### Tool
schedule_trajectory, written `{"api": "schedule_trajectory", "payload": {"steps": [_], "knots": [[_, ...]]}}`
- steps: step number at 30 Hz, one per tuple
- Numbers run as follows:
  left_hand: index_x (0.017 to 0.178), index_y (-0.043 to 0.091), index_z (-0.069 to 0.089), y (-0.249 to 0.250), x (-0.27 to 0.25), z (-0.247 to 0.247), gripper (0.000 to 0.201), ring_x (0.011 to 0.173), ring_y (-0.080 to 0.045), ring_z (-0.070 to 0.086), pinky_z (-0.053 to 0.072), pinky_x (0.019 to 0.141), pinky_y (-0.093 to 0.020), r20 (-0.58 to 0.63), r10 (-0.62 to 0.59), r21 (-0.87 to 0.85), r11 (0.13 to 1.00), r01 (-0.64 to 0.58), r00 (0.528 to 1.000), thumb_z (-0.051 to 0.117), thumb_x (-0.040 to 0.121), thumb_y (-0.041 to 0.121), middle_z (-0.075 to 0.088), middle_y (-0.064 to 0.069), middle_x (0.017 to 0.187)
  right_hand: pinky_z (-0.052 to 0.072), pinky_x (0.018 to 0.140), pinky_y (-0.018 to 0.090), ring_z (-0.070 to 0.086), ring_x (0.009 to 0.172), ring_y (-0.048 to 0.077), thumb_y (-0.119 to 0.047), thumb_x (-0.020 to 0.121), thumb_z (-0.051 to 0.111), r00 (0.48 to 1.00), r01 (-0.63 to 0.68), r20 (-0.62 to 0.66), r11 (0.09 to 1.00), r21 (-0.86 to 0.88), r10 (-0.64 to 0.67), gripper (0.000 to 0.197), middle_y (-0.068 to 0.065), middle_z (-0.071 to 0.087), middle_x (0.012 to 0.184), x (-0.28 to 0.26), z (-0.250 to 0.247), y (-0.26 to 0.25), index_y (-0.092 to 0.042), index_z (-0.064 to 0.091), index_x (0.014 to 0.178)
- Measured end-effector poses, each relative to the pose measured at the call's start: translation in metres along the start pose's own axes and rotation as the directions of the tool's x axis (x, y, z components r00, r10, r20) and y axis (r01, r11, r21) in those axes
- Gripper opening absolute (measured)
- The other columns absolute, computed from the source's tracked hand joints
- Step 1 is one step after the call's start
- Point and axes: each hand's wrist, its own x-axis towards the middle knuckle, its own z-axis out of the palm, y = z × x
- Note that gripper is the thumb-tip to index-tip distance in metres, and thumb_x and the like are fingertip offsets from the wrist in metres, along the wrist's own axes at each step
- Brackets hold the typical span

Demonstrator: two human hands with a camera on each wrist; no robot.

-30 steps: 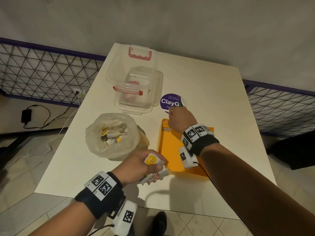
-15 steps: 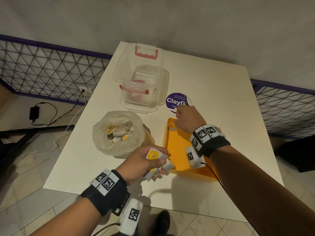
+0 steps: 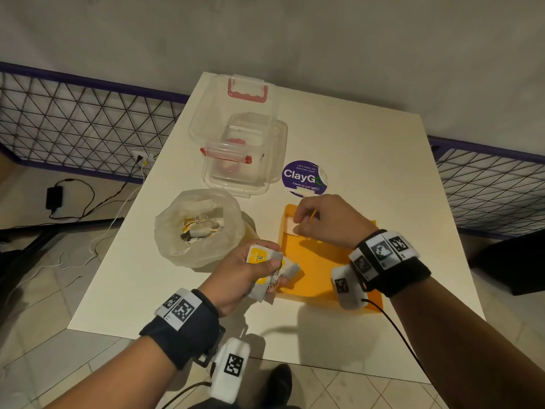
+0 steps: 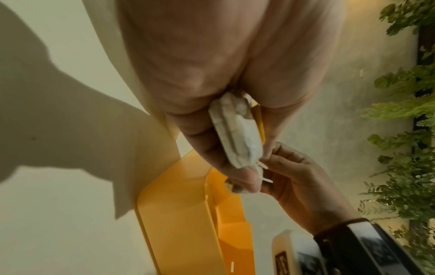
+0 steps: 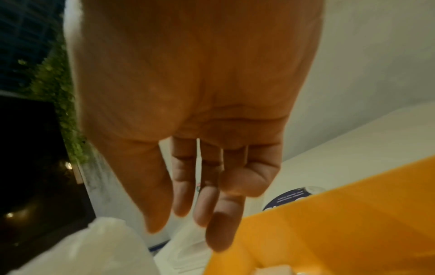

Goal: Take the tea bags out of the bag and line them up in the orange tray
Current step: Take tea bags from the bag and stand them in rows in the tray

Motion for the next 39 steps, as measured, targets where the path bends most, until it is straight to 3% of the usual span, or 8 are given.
{"api": "schedule_trajectory", "payload": {"steps": [7,12,16,20,27,31,36,39], "knots": [[0.126,0.003,0.049,0.003,0.003,0.006,0.050,0.076,-0.029,0.070,0.055,0.069,-0.037,-0.025,0.037,-0.049,0.998,-0.038,0.999,0.074,0.083,0.010,0.066,-0.021,0.097,0.043,0.059,0.008,0.063,0.067,-0.002,-0.026,0.081,0.079,0.979,-0.003,0.206,0.998,0.066,-0.010,0.020,-0.012,0.071,0.085,-0.015,0.006,-0.010,-0.023,0.073,0.099],[0.115,0.008,0.055,0.009,0.001,0.007,0.024,0.070,-0.025,0.071,0.057,0.062,-0.034,-0.016,0.056,-0.051,0.997,-0.056,0.998,0.059,0.092,0.004,0.070,-0.014,0.089,0.037,0.058,0.009,0.055,0.063,-0.001,-0.019,0.083,0.078,0.969,-0.009,0.247,1.000,0.024,0.002,0.024,-0.009,0.068,0.088,-0.017,0.017,-0.010,-0.021,0.072,0.106],[0.116,0.008,0.056,0.010,-0.001,0.007,0.021,0.077,-0.032,0.071,0.056,0.073,-0.041,0.009,0.052,-0.050,0.997,-0.052,0.999,0.055,0.095,0.007,0.071,-0.020,0.096,0.037,0.061,0.014,0.053,0.069,0.000,-0.018,0.084,0.076,0.972,0.015,0.234,1.000,-0.015,-0.011,0.023,-0.009,0.065,0.088,-0.017,0.018,-0.012,-0.021,0.072,0.107],[0.120,0.008,0.056,0.011,0.000,0.007,0.027,0.088,-0.039,0.069,0.057,0.068,-0.039,-0.026,0.023,-0.113,0.993,-0.025,0.999,0.057,0.094,0.013,0.068,-0.026,0.105,0.035,0.060,0.008,0.053,0.069,-0.006,-0.014,0.083,0.075,0.984,0.019,0.176,1.000,0.006,-0.020,0.020,-0.010,0.065,0.090,-0.018,0.022,-0.011,-0.020,0.073,0.102],[0.124,0.009,0.056,0.013,0.001,0.006,0.026,0.087,-0.037,0.071,0.057,0.063,-0.037,-0.011,0.024,-0.107,0.994,-0.025,1.000,0.052,0.098,0.009,0.071,-0.016,0.099,0.039,0.061,0.018,0.056,0.069,0.001,-0.022,0.083,0.076,0.996,-0.013,0.091,0.996,0.083,0.005,0.010,-0.011,0.065,0.082,-0.017,0.024,-0.011,-0.015,0.070,0.086],[0.125,0.006,0.057,0.013,0.001,0.002,0.026,0.088,-0.034,0.071,0.057,0.064,-0.035,-0.020,0.036,-0.045,0.998,-0.037,0.999,0.049,0.100,0.006,0.069,-0.015,0.120,0.048,0.065,0.026,0.059,0.068,0.007,-0.015,0.082,0.074,0.998,-0.064,-0.013,0.991,0.121,0.066,0.008,-0.007,0.065,0.082,-0.012,0.011,0.003,-0.020,0.069,0.084],[0.123,0.003,0.057,0.012,0.000,-0.003,0.024,0.086,-0.033,0.069,0.056,0.066,-0.036,-0.003,0.031,-0.024,0.999,-0.031,1.000,0.049,0.100,0.006,0.069,-0.018,0.120,0.035,0.059,0.018,0.053,0.068,0.002,-0.013,0.081,0.076,0.978,-0.112,-0.164,0.988,0.103,0.128,0.009,-0.014,0.061,0.073,-0.009,-0.002,0.024,-0.021,0.070,0.079],[0.123,0.002,0.057,0.009,0.001,-0.004,0.024,0.085,-0.034,0.068,0.055,0.064,-0.035,0.006,0.031,-0.026,0.999,-0.031,1.000,0.048,0.100,0.004,0.068,-0.021,0.119,0.039,0.062,0.016,0.055,0.069,0.001,-0.011,0.079,0.078,0.963,-0.123,-0.209,0.970,0.208,0.167,0.007,-0.007,0.066,0.077,-0.007,0.001,0.031,-0.015,0.072,0.080]]}}
